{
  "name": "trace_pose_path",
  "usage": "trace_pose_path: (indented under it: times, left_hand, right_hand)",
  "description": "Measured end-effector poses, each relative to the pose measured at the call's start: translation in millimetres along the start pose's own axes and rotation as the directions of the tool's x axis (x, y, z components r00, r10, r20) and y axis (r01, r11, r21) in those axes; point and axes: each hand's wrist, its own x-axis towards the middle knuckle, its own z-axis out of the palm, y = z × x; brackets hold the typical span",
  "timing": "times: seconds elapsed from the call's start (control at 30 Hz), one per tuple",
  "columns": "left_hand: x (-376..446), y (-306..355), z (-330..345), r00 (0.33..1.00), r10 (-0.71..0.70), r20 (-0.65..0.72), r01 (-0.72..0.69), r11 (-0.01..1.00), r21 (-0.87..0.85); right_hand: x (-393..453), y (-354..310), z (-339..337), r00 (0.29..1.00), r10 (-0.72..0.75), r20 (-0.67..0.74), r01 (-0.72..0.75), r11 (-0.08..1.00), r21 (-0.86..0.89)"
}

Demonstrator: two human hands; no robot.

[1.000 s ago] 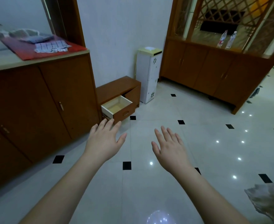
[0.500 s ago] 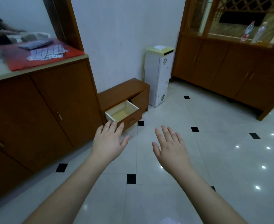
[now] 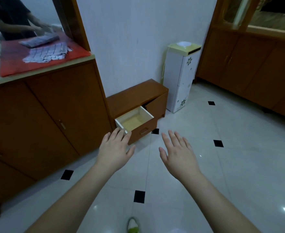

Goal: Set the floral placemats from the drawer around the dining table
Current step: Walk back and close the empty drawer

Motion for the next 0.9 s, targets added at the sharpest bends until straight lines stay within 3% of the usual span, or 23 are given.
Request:
trace_pose_path:
  times: [0.23,0.47,0.6,0.9]
  left_hand:
    - [89,-37,38,0.999,-0.017,-0.037,0.016,0.999,-0.029]
    - [174,-56,53,0.999,0.049,0.018,-0.047,0.993,-0.110]
    - [213,-60,66,0.999,0.042,-0.008,-0.043,0.993,-0.106]
    - [313,-50,108,0.996,-0.020,0.091,0.031,0.992,-0.123]
  right_hand:
    - [94,-5,32,0.998,-0.021,0.058,0.022,1.000,-0.013]
    - [173,-9,41,0.995,-0.054,0.088,0.053,0.999,0.009]
    - [217,7,55,0.995,-0.044,0.085,0.043,0.999,0.020]
    - [335,56,95,0.986,-0.127,0.104,0.121,0.991,0.061]
